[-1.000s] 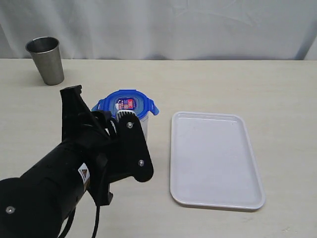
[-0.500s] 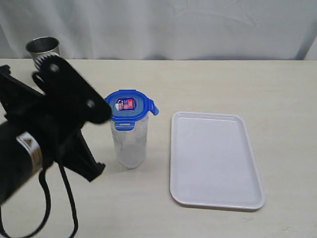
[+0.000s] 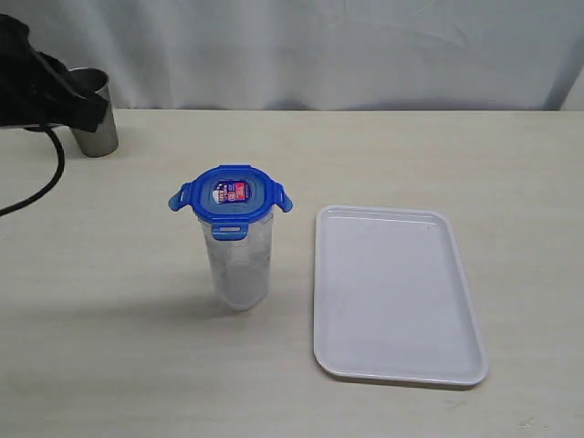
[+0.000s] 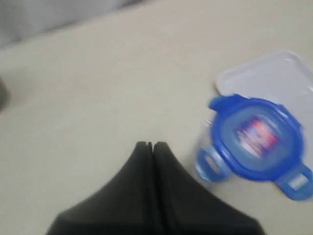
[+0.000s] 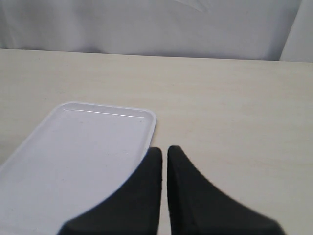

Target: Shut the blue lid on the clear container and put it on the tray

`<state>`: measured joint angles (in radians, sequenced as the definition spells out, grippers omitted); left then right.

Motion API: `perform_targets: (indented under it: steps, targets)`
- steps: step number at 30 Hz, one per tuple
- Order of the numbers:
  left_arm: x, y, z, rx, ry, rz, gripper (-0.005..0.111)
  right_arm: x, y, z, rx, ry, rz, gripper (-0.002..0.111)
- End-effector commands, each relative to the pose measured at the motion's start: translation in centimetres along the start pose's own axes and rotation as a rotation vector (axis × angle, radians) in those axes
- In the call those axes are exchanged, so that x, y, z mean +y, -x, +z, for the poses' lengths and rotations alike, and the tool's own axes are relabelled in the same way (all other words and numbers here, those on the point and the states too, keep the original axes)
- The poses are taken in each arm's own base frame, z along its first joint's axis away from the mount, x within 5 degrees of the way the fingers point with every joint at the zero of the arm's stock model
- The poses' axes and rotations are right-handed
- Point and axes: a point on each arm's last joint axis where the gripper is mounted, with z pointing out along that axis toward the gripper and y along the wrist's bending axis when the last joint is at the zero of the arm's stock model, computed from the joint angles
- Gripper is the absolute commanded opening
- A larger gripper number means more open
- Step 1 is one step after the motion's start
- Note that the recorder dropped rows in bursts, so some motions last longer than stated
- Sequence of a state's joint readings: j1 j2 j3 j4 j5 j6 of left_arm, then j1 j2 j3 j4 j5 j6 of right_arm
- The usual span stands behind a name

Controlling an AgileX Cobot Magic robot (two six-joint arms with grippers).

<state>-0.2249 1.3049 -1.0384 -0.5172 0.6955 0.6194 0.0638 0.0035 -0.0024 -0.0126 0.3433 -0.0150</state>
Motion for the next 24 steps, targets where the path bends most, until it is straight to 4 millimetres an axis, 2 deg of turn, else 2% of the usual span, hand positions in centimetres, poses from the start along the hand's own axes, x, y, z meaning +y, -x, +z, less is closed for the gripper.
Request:
perform_targets:
  steps: [1,3,5,10,16,24]
  targets:
    - [2.5,1.3,1.7,0.051,-0.422,0.021,0.000,0.0,0.0,0.0,-0.003,-0.003,0.006,0.004]
    - [3.9,0.2,2.6,0.099,-0.322,0.095,0.000,0.0,0.0,0.0,-0.003,-0.003,0.006,0.004]
    - [4.1,-0.9,3.6,0.097,-0.238,0.161,0.000,0.0,0.0,0.0,-0.003,-0.003,0.006,0.004]
    - [1.4,-3.1,6.2,0.077,-0.199,0.360,0.000,0.0,0.0,0.0,-0.003,-0.003,0.006,0.004]
    - [-1.1,-3.2,6.8,0.112,-0.255,0.422,0.000,0.0,0.0,0.0,-0.003,-0.003,0.006,0.004]
    - [-1.7,-3.5,6.8,0.141,-0.276,0.413,0.000,0.0,0.0,0.0,-0.003,-0.003,0.006,0.004]
